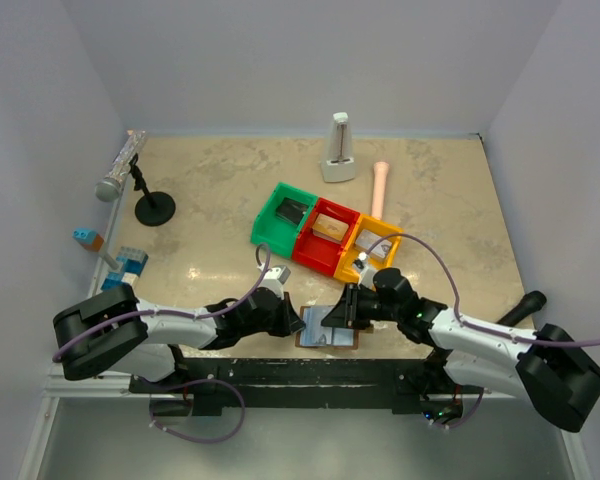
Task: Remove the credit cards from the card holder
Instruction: Remove the credit card from the card holder.
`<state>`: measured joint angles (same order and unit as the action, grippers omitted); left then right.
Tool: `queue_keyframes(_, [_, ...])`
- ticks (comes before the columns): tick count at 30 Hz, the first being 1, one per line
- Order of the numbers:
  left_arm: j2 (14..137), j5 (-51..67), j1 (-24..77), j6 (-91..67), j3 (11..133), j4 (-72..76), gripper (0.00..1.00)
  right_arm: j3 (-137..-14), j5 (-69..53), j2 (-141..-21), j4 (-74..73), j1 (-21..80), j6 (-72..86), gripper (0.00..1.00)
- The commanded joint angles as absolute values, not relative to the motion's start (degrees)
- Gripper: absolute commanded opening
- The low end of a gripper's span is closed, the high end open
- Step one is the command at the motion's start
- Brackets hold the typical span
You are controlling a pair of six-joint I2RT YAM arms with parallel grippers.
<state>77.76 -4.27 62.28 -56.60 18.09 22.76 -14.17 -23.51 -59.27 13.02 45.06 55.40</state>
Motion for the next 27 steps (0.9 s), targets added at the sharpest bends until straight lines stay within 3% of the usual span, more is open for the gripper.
queue_keyframes(1, [79.4, -6.3, 62.5, -56.2, 16.5, 15.3, 0.00, -16.1, -23.0, -57.2, 13.1, 45.2, 54.3, 0.22])
queue_keyframes(27, [78.8, -6.7, 62.4, -57.1, 15.3, 16.2, 0.00, -15.6, -22.0, -53.7, 10.1, 44.4, 53.8, 0.16])
